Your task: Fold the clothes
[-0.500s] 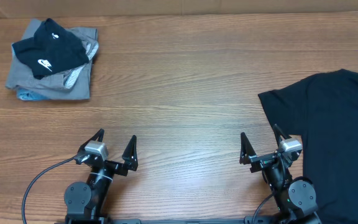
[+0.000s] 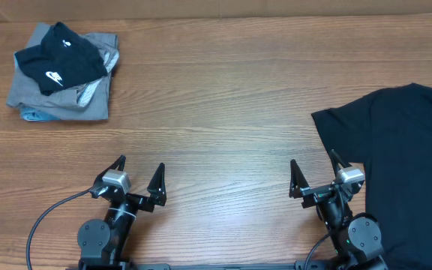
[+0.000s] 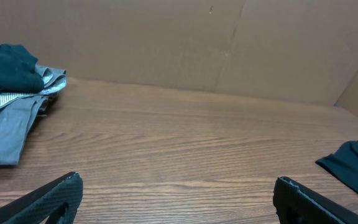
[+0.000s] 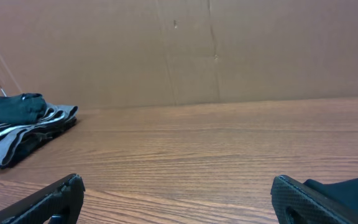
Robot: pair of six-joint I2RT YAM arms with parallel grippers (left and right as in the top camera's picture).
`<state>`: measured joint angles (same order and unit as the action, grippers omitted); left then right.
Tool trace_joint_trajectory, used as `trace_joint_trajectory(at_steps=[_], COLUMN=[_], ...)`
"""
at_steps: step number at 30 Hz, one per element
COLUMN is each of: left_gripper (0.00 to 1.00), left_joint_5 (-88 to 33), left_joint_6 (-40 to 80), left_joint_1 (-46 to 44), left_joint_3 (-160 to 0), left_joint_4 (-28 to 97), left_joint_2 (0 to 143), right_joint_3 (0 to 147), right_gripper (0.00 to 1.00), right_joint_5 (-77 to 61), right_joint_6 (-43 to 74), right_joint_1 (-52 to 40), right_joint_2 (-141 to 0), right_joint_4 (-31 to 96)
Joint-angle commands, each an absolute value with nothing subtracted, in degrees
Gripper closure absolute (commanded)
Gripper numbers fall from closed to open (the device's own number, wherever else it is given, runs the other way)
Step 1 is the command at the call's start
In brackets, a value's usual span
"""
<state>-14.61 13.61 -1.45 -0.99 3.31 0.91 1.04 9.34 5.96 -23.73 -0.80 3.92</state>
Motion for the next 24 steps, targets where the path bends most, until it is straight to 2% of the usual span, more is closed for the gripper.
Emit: trace_joint_trajectory(at_steps=[1, 7, 11, 24], left_gripper=[0.00, 0.00, 0.00, 0.00], left_joint_5=[-14.85, -14.59, -10.07, -10.57], left_joint_6=[14.37, 14.17, 13.74, 15.03], left_joint_1=[-1.15, -1.15, -1.15, -1.15], left_joint_3=[-0.27, -0.27, -0.27, -0.27], left_joint_4=[2.94, 2.92, 3.18, 3.40], left_joint_2=[0.32, 0.32, 0.32, 0.34], right_joint_3=[0.45, 0.45, 0.45, 0.45], right_gripper=[0.00, 0.00, 0.00, 0.00], right_joint_5=[9.34, 9.34, 9.34, 9.26], right_joint_6=[5.96, 5.96, 5.96, 5.98], right_joint_1=[-24.05, -24.05, -24.05, -24.05], right_joint_2=[-0.16, -0.16, -0.16, -0.19], right_joint_4=[3.68, 3.70, 3.70, 3.75])
